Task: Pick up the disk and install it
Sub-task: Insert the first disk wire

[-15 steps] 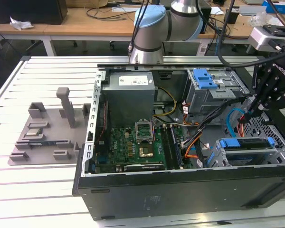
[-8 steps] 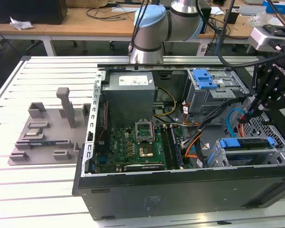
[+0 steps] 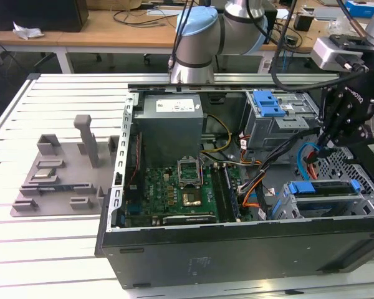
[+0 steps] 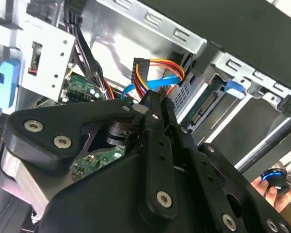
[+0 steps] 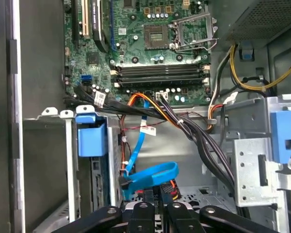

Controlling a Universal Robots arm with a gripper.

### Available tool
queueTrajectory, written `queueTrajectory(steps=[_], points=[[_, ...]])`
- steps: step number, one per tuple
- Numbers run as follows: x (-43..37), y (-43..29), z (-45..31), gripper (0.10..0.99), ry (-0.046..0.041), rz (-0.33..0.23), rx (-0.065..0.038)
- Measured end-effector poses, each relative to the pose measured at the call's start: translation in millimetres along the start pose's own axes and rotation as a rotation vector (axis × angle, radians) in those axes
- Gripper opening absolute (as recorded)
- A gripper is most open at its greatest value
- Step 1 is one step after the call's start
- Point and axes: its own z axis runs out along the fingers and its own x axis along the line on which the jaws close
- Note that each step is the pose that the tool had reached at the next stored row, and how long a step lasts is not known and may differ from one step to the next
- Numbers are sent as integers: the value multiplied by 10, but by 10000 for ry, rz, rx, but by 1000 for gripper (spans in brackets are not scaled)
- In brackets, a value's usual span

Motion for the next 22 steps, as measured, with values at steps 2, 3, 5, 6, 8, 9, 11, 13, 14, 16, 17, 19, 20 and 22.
queueTrajectory(steps=[2, 3, 5, 6, 8, 9, 11, 13, 14, 16, 17, 19, 20, 22], points=[[67, 21, 4, 169, 2, 1, 0], [92, 23, 6, 169, 1, 0, 0], [180, 21, 10, 169, 0, -1, 0], [224, 18, 11, 169, 0, -1, 0], [269, 15, 13, 169, 0, 0, 0], [281, 12, 13, 169, 0, 3, 0], [279, -38, 11, 169, 0, 4, -1], [274, -108, 8, 169, 1, 3, -4], [270, -147, 6, 169, 1, 2, -7], [269, -158, 6, 169, 0, 2, -7], [271, -158, 6, 169, 1, 3, -7], [289, -160, 6, 169, 5, 3, -7], [300, -161, 7, 169, 4, 3, -7], [328, -162, 8, 169, 4, 3, -8]])
